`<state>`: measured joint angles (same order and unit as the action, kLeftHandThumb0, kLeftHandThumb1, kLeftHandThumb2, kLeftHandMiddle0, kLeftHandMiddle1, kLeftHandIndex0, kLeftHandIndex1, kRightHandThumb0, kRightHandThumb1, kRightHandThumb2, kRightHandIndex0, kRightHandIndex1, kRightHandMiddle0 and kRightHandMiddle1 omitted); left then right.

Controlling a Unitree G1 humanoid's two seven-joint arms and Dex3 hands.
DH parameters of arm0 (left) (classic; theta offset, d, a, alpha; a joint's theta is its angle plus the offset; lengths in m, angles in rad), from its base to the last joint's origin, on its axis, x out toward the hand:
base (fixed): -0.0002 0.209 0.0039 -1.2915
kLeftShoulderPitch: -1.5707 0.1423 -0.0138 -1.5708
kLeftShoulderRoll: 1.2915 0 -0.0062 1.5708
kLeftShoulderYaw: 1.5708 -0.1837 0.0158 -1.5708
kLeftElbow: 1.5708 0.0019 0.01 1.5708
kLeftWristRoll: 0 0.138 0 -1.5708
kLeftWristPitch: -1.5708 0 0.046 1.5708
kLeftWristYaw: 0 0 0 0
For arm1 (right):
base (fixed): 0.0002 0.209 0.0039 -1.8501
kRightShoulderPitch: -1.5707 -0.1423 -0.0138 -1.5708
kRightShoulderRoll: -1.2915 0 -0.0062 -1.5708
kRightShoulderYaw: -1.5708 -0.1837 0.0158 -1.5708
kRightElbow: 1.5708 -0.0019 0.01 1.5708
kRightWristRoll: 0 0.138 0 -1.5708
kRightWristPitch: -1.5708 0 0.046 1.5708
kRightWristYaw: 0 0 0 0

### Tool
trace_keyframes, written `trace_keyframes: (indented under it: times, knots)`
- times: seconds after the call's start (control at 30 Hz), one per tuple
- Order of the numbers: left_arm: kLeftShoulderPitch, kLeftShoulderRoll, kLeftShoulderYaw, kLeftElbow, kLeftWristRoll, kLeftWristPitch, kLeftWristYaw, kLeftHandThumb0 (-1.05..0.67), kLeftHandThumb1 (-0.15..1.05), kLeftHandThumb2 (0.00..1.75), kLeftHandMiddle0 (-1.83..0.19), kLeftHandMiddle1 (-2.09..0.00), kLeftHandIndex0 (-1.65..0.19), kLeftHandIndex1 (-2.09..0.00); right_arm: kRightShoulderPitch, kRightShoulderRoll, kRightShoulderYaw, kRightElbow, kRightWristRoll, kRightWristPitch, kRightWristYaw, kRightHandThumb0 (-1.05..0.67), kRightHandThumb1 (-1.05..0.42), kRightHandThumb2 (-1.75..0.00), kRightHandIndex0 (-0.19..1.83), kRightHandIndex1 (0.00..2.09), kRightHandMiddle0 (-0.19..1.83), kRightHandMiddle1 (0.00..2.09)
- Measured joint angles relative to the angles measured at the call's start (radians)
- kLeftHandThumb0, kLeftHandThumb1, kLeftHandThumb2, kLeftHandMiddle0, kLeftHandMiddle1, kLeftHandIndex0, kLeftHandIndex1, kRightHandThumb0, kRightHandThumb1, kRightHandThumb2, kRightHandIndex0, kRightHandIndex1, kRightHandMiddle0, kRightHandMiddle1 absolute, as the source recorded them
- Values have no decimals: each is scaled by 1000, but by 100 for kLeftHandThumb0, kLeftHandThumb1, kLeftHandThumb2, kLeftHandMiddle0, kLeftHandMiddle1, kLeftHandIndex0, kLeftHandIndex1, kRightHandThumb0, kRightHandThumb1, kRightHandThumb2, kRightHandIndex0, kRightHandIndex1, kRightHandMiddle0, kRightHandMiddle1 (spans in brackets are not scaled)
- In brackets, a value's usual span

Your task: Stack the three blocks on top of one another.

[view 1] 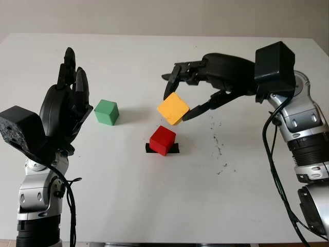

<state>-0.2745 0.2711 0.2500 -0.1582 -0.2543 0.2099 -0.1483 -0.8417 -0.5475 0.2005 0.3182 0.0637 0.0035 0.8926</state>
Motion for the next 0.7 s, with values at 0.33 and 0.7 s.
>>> trace_keyframes:
  times: [0.33,0.7]
  knots:
    - [0,0,0,-2,0,11,8,-74,105,71,19,0,19,0,9,74,18,74,-34,-28,22,-51,-93,-5,17,5,39,145]
    - [0,0,0,-2,3,11,9,-74,105,72,19,0,19,0,9,130,23,143,-96,-56,-22,-52,-96,-6,13,4,37,146]
